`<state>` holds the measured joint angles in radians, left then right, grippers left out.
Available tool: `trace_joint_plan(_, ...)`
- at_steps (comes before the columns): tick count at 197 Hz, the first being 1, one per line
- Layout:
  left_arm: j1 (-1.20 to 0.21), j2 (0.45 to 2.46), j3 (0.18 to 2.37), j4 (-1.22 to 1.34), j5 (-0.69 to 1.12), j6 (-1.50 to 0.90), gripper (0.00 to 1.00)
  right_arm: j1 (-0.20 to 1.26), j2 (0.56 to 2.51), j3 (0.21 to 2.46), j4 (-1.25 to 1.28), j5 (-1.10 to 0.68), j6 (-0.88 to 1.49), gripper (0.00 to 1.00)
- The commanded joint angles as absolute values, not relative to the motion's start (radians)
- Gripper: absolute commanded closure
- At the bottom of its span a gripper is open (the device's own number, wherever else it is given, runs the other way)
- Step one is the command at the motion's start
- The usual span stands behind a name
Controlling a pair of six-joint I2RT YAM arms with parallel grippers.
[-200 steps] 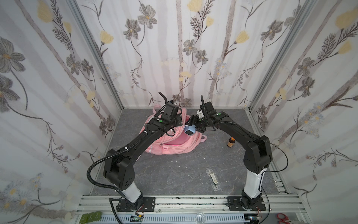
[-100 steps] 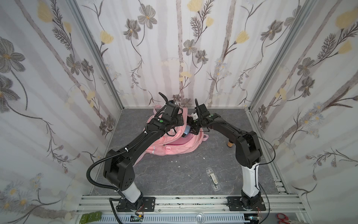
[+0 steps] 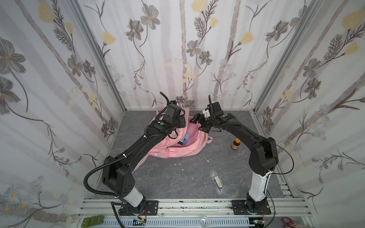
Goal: Pack books, pencil case, and school supplies into a backpack
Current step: Place the loose stationery in the student bag, then zip the student bag at the center of the table.
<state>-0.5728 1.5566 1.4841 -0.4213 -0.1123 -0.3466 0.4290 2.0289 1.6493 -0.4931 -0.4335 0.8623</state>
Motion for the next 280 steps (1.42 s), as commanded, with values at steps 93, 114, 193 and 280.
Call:
trace_joint_plan(93,-0.507,1.033,0.905,-0.292,-0.076,0.449,0.11,0.657,1.865,1.549,-0.554,-0.053,0.021,0.15)
trace_joint_plan(114,-0.498,1.001,0.854,-0.336,-0.057,0.528,0.13,0.718,1.800,1.404,-0.366,0.004,-0.082,0.15)
trace_joint_plan(193,-0.467,1.068,0.760,-0.460,0.010,0.806,0.35,0.761,1.786,1.320,-0.215,0.099,-0.094,0.16)
trace_joint_plan(280,-0.336,1.222,0.807,-0.439,0.086,0.910,0.49,0.765,1.748,1.308,-0.243,-0.039,-0.012,0.20)
